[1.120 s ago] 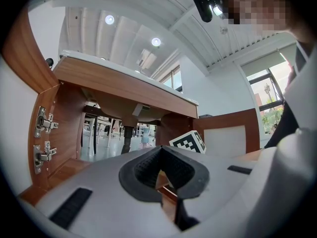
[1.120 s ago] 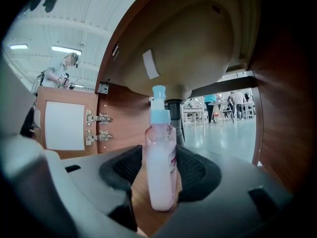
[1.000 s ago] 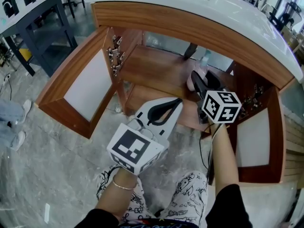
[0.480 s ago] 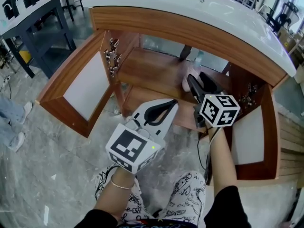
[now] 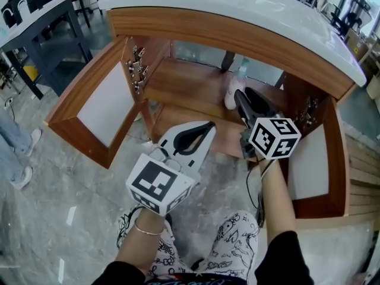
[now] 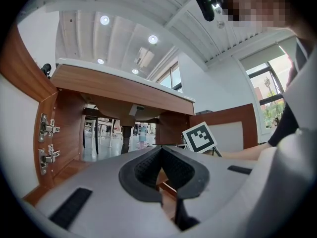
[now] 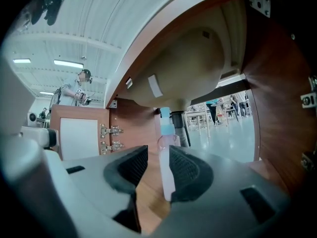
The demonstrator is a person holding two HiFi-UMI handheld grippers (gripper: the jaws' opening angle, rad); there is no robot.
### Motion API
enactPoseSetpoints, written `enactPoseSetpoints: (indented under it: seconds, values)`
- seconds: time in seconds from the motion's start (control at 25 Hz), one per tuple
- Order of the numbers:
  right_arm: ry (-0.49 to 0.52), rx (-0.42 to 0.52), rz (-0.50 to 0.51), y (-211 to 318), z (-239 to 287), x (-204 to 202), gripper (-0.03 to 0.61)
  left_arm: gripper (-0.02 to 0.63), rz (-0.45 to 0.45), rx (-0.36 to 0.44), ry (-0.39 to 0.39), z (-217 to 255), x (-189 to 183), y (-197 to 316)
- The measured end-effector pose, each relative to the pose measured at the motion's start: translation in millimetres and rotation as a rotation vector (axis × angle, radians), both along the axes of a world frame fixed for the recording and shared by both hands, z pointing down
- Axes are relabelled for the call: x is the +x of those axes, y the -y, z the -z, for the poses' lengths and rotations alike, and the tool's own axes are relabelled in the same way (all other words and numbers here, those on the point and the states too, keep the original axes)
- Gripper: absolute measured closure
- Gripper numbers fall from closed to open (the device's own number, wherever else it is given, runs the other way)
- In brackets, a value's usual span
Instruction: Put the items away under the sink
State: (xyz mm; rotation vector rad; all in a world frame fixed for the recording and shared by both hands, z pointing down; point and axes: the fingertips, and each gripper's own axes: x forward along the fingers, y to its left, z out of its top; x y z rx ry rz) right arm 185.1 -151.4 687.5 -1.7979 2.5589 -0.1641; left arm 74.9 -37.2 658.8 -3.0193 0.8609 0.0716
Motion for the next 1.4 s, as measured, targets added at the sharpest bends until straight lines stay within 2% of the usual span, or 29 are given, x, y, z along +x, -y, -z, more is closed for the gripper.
enactPoseSetpoints:
  seconds: [0.2, 0.4, 0.56, 0.84, 1.4]
  values:
    - [0.0, 0.0, 0.012, -9, 1, -3, 0.456, 0.606, 0.007, -0.001, 0.01, -2, -1, -1]
    - [0.01, 0.023, 0.026, -18, 10, -6, 0.538, 0.606, -0.004, -0.011, 0.022, -6, 7, -3]
    - [0.028, 0.054, 0.032, -26, 17, -5, 0.566, 0.606, -0.017, 0.009, 0.031, -4, 10, -10]
    - [0.057, 0.068, 0.052, -42, 20, -11, 0.571, 0.606, 0.018, 0.003, 0.037, -6, 1, -6]
    - [0.089, 0.087, 0.114, -84, 23, -29, 0.571, 0.606, 0.008, 0.003, 0.032, -8, 3, -7]
